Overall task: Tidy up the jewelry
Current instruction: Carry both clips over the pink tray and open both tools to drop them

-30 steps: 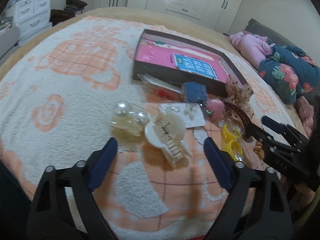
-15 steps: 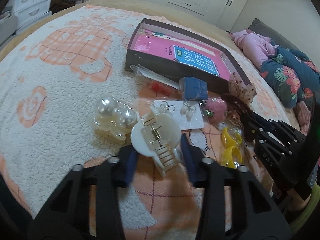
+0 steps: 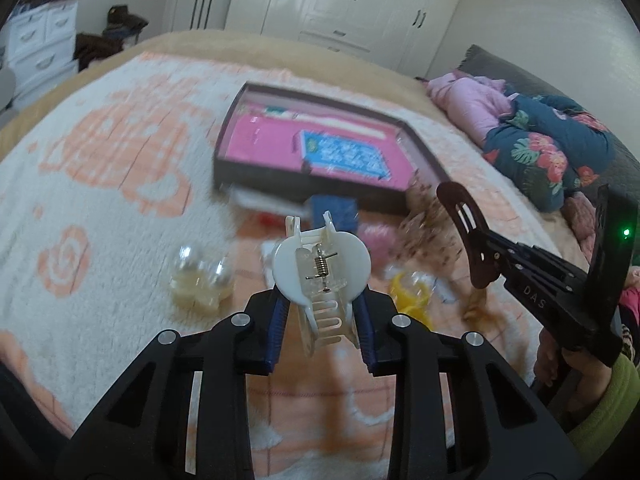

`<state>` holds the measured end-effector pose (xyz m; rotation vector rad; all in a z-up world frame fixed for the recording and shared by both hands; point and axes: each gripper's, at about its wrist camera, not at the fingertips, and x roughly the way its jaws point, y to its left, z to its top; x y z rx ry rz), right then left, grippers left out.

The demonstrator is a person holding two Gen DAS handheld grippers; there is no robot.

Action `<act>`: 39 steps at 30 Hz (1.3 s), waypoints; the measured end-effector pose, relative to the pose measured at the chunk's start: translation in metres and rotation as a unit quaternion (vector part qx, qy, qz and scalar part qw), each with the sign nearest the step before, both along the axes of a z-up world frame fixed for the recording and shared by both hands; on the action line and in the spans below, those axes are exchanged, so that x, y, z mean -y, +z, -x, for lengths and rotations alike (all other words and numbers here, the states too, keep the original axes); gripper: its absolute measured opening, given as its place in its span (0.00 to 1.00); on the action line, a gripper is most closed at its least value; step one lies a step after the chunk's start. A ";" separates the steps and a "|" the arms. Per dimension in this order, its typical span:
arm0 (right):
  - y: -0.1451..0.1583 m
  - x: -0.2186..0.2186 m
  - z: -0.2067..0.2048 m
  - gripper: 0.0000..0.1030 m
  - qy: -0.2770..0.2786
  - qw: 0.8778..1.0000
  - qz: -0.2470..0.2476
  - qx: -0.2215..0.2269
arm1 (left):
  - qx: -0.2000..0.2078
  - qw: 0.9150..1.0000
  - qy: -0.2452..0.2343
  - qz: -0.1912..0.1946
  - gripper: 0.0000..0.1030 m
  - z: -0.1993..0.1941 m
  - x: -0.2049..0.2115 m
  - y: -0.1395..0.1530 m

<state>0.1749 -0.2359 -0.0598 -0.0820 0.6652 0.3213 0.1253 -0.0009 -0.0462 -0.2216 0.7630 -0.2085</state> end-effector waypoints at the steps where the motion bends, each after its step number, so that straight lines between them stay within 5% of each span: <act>1: 0.002 0.002 0.001 0.11 -0.002 1.000 -0.003 0.001 | 0.005 1.000 -0.001 -0.003 0.22 -0.003 0.001 0.003; 15: 0.028 0.025 -0.037 0.11 -0.037 0.999 -0.028 0.022 | 0.050 0.998 0.016 -0.017 0.21 -0.070 -0.004 0.027; 39: 0.004 0.011 -0.139 0.11 -0.046 0.998 -0.021 -0.045 | -0.014 1.000 0.017 -0.018 0.21 -0.171 -0.030 0.001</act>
